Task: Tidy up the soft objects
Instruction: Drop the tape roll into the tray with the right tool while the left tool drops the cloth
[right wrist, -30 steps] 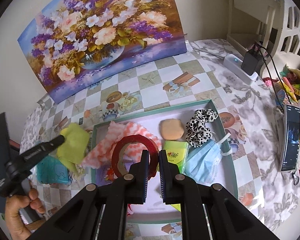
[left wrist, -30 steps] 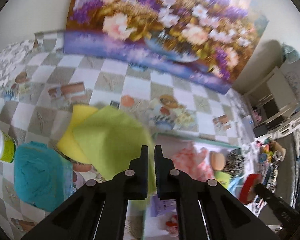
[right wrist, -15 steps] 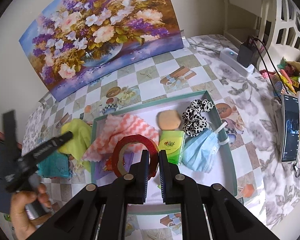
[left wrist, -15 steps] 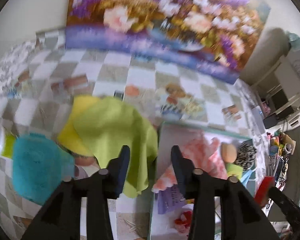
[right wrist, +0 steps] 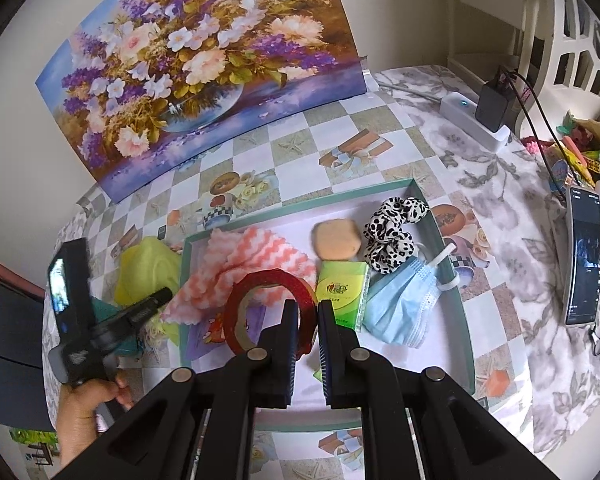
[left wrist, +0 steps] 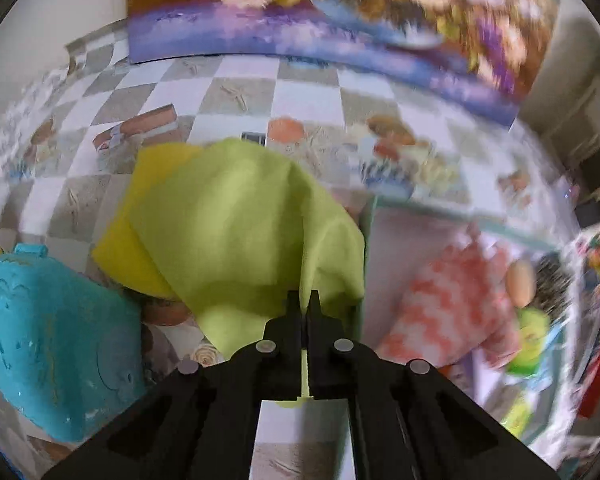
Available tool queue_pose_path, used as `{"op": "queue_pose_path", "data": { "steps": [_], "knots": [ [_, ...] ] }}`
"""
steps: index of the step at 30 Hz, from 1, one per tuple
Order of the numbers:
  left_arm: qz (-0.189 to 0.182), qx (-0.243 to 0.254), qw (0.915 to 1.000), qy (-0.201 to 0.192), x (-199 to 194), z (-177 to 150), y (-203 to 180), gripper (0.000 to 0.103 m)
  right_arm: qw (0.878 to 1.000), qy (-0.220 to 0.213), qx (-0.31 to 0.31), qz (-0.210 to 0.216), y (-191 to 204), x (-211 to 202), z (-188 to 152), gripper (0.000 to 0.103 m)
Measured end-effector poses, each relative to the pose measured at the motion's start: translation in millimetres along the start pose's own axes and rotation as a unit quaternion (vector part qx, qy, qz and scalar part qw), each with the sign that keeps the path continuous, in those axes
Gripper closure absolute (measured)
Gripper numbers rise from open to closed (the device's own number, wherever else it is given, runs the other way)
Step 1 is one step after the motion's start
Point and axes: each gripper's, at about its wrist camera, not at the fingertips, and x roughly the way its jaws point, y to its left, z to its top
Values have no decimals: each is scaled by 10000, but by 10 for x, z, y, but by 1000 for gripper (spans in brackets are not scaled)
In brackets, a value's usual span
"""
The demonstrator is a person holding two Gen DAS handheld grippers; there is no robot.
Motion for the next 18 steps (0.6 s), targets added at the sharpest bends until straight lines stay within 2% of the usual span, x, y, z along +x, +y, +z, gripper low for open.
{"op": "queue_pose_path", "data": {
  "steps": [4, 7, 11, 14, 18],
  "knots": [
    [-225, -64, 9988, -438, -333, 87, 27, 102, 10000, -8, 34, 27, -20, -7, 8, 92],
    [-596, -174, 9960, -639, -576, 122, 18, 102, 10000, -26, 57, 63, -35, -24, 11, 92],
    [-725, 10, 9919, -1039, -946, 124, -112, 102, 9998, -83, 124, 102, -77, -74, 21, 92],
    [-954, 166, 9863, -1332, -1259, 75, -259, 102, 9997, -138, 192, 42, -133, -122, 23, 92],
    [-1170, 536, 9799, -1522, -1522, -69, -519, 102, 9995, -161, 219, -156, -213, -152, 21, 92]
  ]
}}
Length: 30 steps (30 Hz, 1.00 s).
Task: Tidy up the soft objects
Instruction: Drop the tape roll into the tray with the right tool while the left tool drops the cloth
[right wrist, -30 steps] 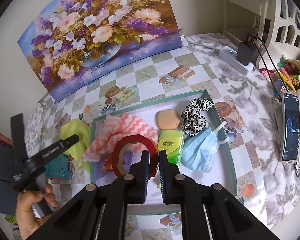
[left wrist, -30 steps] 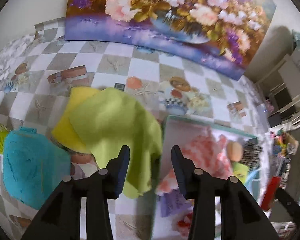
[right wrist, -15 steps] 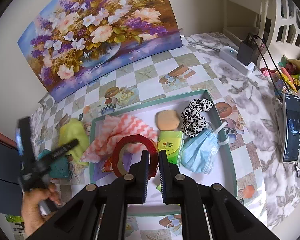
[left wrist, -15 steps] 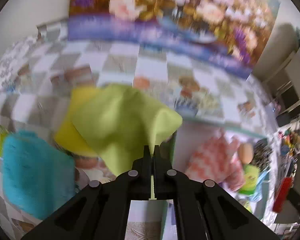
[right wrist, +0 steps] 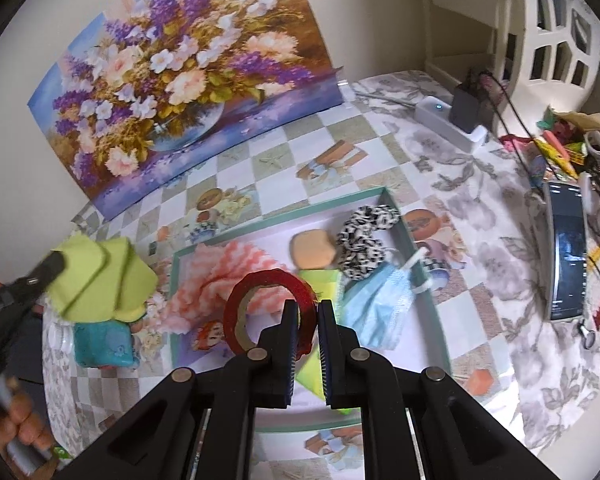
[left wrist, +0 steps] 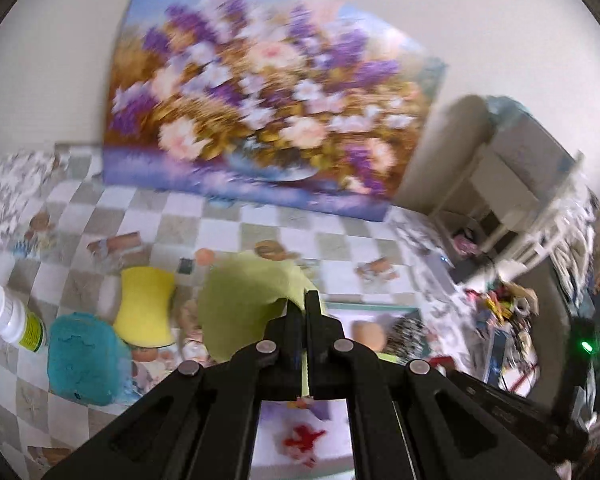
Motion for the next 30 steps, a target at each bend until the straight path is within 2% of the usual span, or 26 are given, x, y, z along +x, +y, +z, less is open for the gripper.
{"op": "queue_pose_path", "data": {
  "steps": [5, 10, 14, 16, 18, 19, 22, 24, 26, 28, 29, 30],
  "knots": [
    [-376, 281, 9981, 402, 70, -223, -312, 102, 9989, 291, 92, -357, -186, 127, -52, 92],
    [-657, 610, 9914, 949, 207, -519, -594, 102, 9973, 530, 243, -454, -352, 210, -104, 92],
    [-447, 880, 9865, 1307, 432, -718, -727, 102, 9952, 784, 249, -538, -393, 327, -152, 90],
    [-289, 849, 9836, 1565, 619, -807, -697, 100, 9935, 939, 245, -593, -401, 407, -173, 89],
    [-57, 720, 9784, 1937, 811, -882, -605, 90, 9915, 1092, 251, -661, -410, 487, -198, 89],
    [36, 632, 9770, 2036, 867, -904, -552, 80, 9910, 1124, 258, -675, -411, 502, -203, 89],
    [235, 386, 9792, 1980, 865, -870, -403, 58, 9919, 1016, 246, -716, -395, 455, -184, 86],
    [263, 264, 9829, 1801, 793, -801, -331, 47, 9931, 898, 209, -728, -365, 402, -157, 69],
    [293, 139, 9856, 1658, 750, -723, -256, 33, 9936, 806, 171, -778, -329, 367, -137, 60],
    [418, 31, 9873, 1532, 723, -664, -170, 26, 9938, 753, 133, -804, -291, 352, -122, 58],
    [490, 28, 9876, 1488, 725, -639, -138, 23, 9940, 730, 110, -802, -266, 348, -115, 53],
    [607, 49, 9880, 1420, 712, -615, -100, 21, 9943, 706, 84, -798, -236, 346, -110, 44]
  ]
}}
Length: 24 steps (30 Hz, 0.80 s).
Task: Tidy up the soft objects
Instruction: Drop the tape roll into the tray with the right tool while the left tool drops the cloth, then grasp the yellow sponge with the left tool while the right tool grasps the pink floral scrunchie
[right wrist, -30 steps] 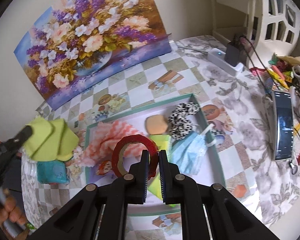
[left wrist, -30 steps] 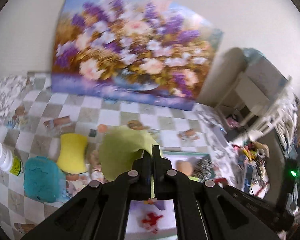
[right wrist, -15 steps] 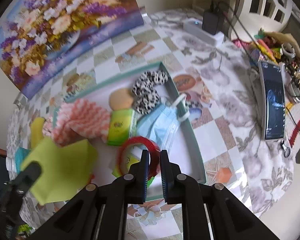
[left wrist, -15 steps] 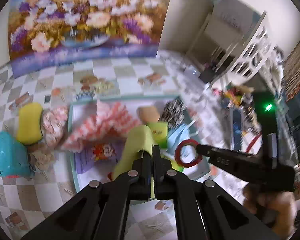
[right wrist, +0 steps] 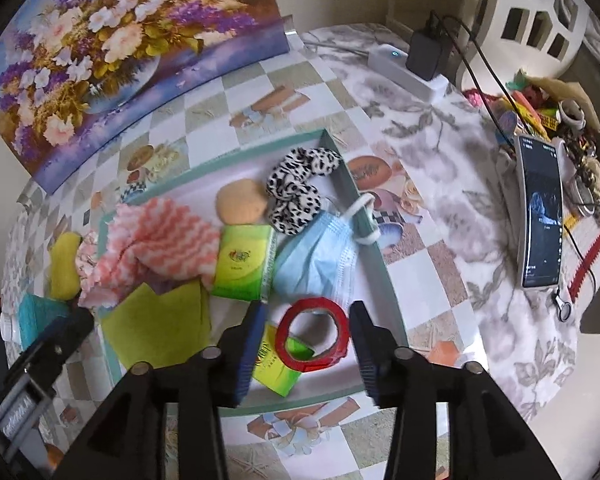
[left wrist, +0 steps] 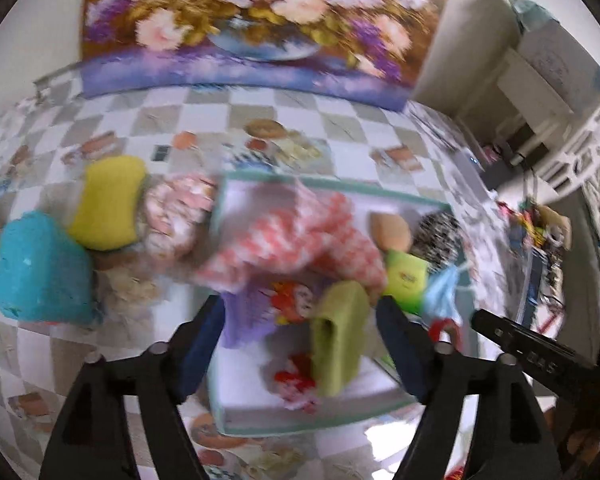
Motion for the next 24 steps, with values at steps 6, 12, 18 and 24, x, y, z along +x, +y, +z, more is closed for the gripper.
{"op": "queue_pose_path", "data": {
  "steps": [6, 12, 18, 24],
  "knots": [
    [371, -201, 9978, -511, -110, 95, 250, 5, 9997, -91, -232, 76, 177, -10, -3, 25],
    [632, -486, 9942, -722, -190, 172, 492, 1, 9986, -274, -450, 105, 334, -30, -14, 8],
    [702, -662, 9915, -875, -285, 251, 695, 1, 9973, -457, -569, 118, 457, -47, -7, 1],
    [751, -679, 9894, -1039, -352, 410, 857, 1, 9952, -567, -792, 137, 658, -26, 5, 1]
  ]
}}
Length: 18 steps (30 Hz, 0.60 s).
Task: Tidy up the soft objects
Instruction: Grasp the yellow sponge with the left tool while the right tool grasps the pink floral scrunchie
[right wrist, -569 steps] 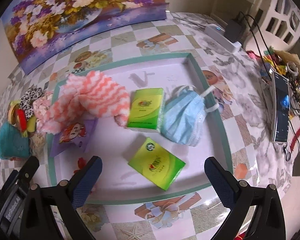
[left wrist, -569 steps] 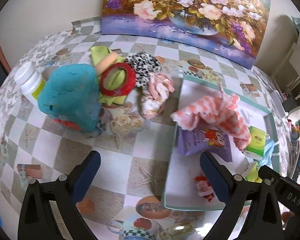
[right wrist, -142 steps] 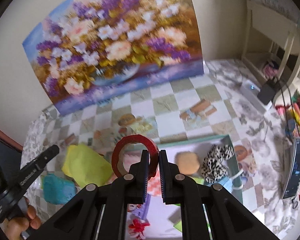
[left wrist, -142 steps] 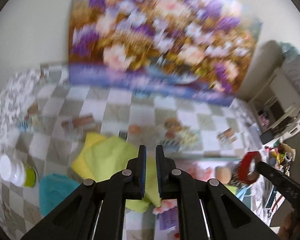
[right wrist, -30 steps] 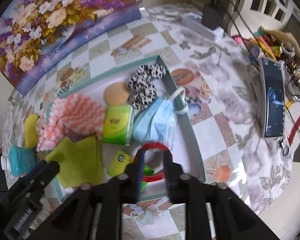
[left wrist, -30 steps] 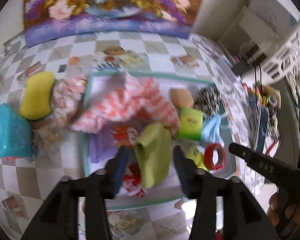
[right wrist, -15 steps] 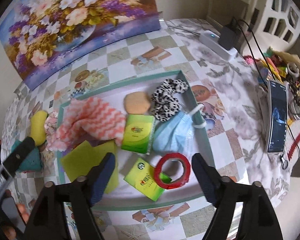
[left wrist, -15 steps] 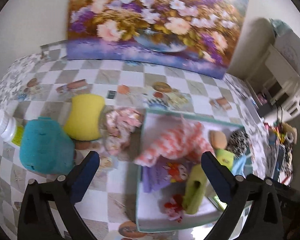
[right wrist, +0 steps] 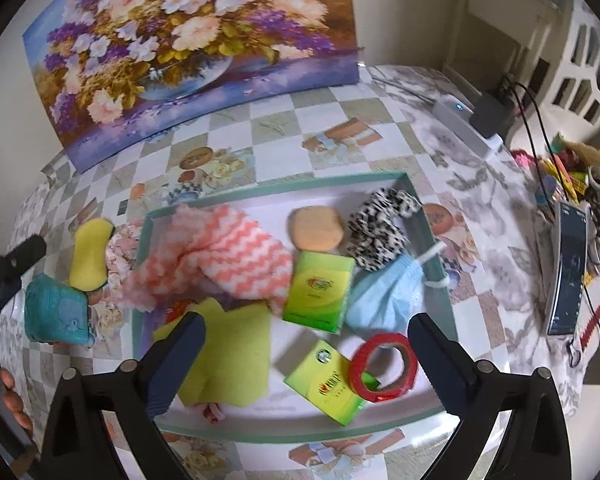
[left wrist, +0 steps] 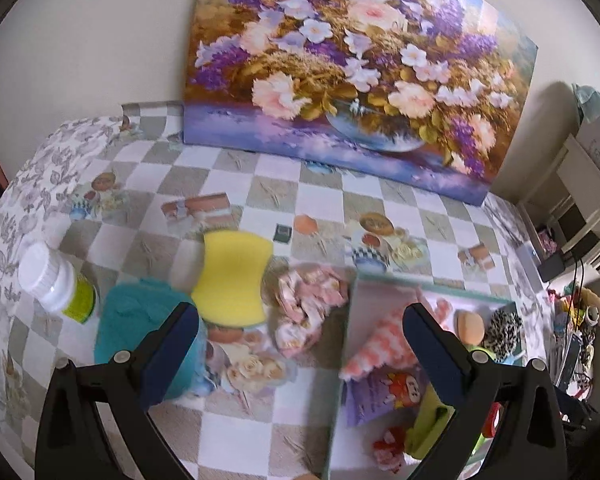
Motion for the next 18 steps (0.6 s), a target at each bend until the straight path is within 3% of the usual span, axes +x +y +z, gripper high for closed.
{"op": "queue_pose_path", "data": {
  "steps": [11, 14, 18],
  "knots": [
    [201, -221, 9995, 131, 186, 326, 394, 1, 9955, -283, -490, 758, 721, -5, 317, 1],
    [181, -319, 9993, 79, 242, 421, 477, 1, 9937, -293, -754, 780, 986, 42, 433, 1],
    [145, -420, 9984, 347, 407, 489, 586, 1, 9892, -309, -1160, 839, 1311, 138, 558, 1]
  ]
}}
